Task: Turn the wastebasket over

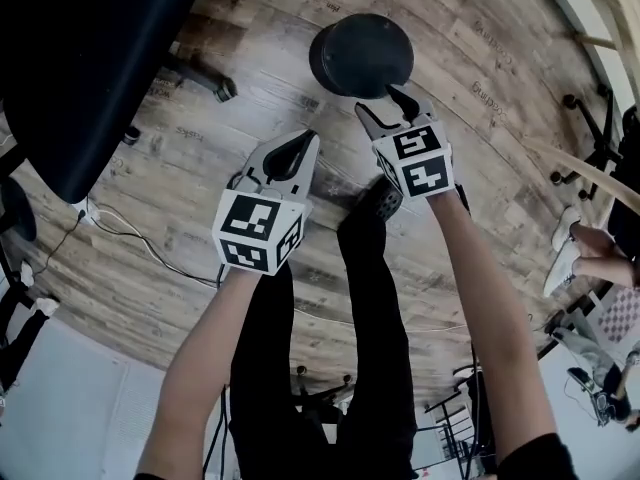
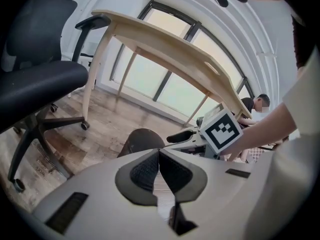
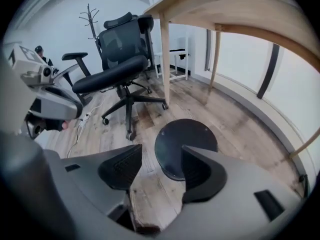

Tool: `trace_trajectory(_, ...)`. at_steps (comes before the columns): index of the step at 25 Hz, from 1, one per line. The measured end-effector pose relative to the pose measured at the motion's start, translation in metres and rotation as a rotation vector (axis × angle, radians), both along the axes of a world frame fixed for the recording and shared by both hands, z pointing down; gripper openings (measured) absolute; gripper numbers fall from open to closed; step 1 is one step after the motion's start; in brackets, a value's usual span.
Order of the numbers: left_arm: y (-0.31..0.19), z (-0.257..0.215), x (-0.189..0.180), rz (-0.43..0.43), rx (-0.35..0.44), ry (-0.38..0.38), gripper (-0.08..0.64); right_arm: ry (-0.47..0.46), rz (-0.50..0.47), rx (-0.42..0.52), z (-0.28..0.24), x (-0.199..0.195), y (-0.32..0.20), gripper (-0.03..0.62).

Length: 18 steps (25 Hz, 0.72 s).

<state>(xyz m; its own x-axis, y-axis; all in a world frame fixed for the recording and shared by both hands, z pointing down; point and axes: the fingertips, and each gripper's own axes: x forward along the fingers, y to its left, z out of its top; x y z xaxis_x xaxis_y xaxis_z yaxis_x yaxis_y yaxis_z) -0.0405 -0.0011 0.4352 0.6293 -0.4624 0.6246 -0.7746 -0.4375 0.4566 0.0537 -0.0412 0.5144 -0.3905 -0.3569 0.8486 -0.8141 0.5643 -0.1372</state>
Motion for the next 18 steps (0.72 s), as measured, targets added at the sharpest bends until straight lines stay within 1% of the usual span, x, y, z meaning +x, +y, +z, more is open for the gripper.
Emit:
trace_trajectory(2, -0.002, 0.007, -0.004, 0.000, -0.004, -0.015, 0.018, 0.037, -0.034, -0.008, 0.021, 0.005, -0.008, 0.267)
trace_trajectory(5, -0.005, 0.012, -0.004, 0.009, -0.005, -0.029, 0.018, 0.083, -0.035, -0.023, 0.048, 0.018, -0.026, 0.305)
trace_trajectory(8, -0.005, 0.018, -0.002, 0.036, -0.007, -0.035, 0.018, 0.116, -0.043, -0.040, 0.063, 0.028, -0.046, 0.325)
trace_trajectory(11, -0.003, 0.026, -0.002, 0.058, -0.020, -0.031, 0.018, 0.160, -0.071, -0.031, 0.076, 0.033, -0.067, 0.344)
trace_trajectory(15, 0.000, 0.032, 0.000, 0.078, -0.029, -0.018, 0.018, 0.178, -0.078, -0.013, 0.084, 0.037, -0.091, 0.354)
trace_trajectory(18, 0.000, 0.036, 0.002, 0.085, -0.037, -0.011, 0.018, 0.181, -0.083, -0.034, 0.091, 0.040, -0.098, 0.370)
